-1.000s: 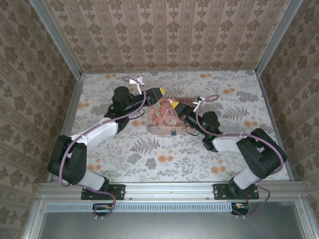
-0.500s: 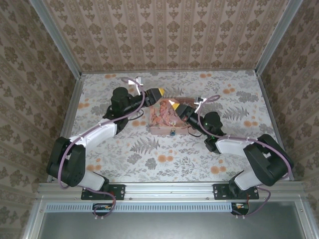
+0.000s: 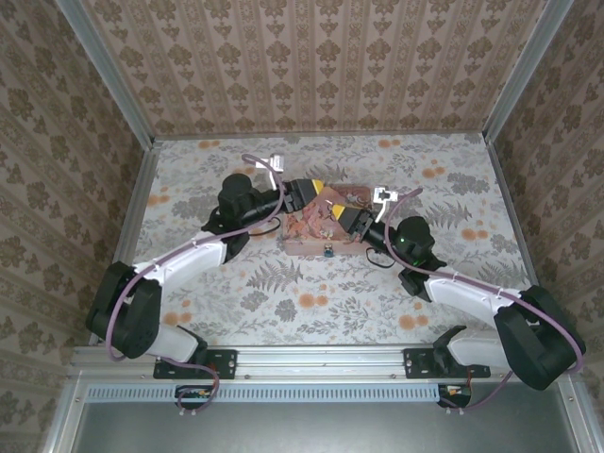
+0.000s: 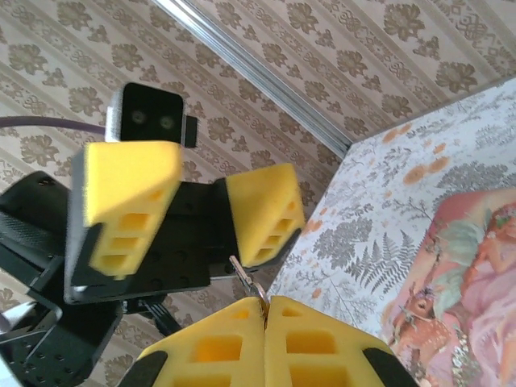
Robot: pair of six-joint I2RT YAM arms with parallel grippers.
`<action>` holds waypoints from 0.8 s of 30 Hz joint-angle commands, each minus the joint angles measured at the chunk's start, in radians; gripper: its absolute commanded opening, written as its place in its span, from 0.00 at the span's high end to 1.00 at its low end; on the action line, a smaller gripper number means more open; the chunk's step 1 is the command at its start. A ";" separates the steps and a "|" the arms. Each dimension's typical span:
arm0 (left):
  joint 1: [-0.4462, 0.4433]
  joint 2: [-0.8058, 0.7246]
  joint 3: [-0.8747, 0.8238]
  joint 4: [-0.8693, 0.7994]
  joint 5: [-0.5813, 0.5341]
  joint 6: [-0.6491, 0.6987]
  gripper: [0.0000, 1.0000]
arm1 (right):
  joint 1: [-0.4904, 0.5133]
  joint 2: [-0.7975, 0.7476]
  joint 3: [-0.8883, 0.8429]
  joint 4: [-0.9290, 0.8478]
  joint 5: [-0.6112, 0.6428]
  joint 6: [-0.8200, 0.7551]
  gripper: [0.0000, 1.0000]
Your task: Unlock a padlock with a key
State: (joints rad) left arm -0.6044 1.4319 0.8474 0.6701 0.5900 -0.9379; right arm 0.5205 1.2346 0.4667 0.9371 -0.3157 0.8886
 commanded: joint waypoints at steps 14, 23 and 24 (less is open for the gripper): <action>-0.060 0.046 -0.050 0.123 -0.066 -0.038 0.43 | -0.014 -0.023 -0.020 -0.044 0.044 0.007 1.00; -0.090 -0.109 -0.157 -0.206 -0.161 0.159 0.41 | -0.117 -0.033 -0.009 -0.246 0.101 0.062 1.00; -0.110 -0.120 -0.160 -0.272 -0.183 0.203 0.41 | -0.130 -0.019 -0.002 -0.251 0.091 0.069 1.00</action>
State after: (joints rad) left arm -0.6781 1.3655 0.6987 0.5755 0.4580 -0.8745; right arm 0.4183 1.2079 0.4500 0.7525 -0.2386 0.9249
